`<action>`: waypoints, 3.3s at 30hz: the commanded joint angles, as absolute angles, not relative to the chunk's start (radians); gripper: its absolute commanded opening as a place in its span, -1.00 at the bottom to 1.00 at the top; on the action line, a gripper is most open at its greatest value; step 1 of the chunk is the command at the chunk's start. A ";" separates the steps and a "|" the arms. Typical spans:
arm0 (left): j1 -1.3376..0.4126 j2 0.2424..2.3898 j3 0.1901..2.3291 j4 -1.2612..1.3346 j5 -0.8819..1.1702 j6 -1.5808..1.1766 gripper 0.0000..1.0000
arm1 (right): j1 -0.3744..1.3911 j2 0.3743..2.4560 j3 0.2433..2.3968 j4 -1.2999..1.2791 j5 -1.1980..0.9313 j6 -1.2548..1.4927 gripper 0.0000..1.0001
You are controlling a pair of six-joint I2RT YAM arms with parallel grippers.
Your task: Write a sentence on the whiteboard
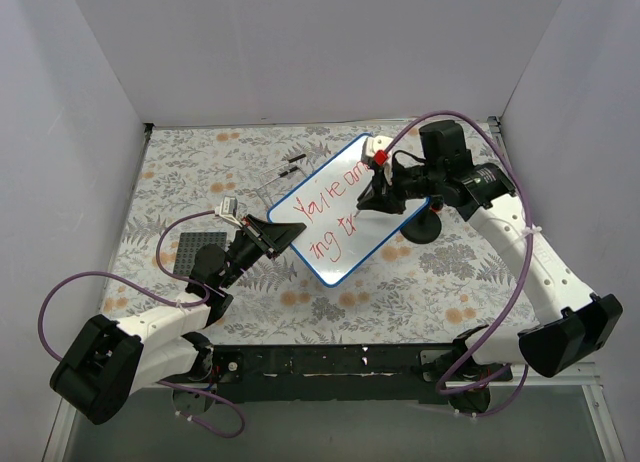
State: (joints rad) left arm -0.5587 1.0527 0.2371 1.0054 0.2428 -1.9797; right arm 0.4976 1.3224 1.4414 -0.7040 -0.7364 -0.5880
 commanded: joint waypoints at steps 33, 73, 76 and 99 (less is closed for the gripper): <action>-0.560 1.035 0.258 1.127 0.235 -2.077 -1.00 | 0.495 1.347 1.503 -0.673 -0.667 -0.589 -0.97; -0.560 1.035 0.239 1.131 0.245 -2.065 -1.00 | 0.405 1.264 1.466 -0.661 -0.772 -0.565 -0.97; -0.560 1.034 0.236 1.134 0.245 -2.068 -1.00 | 0.405 1.282 1.476 -0.647 -0.769 -0.557 -0.97; -0.560 1.058 0.252 1.161 0.258 -2.077 -1.00 | 0.413 1.348 1.485 -0.581 -0.741 -0.485 -0.97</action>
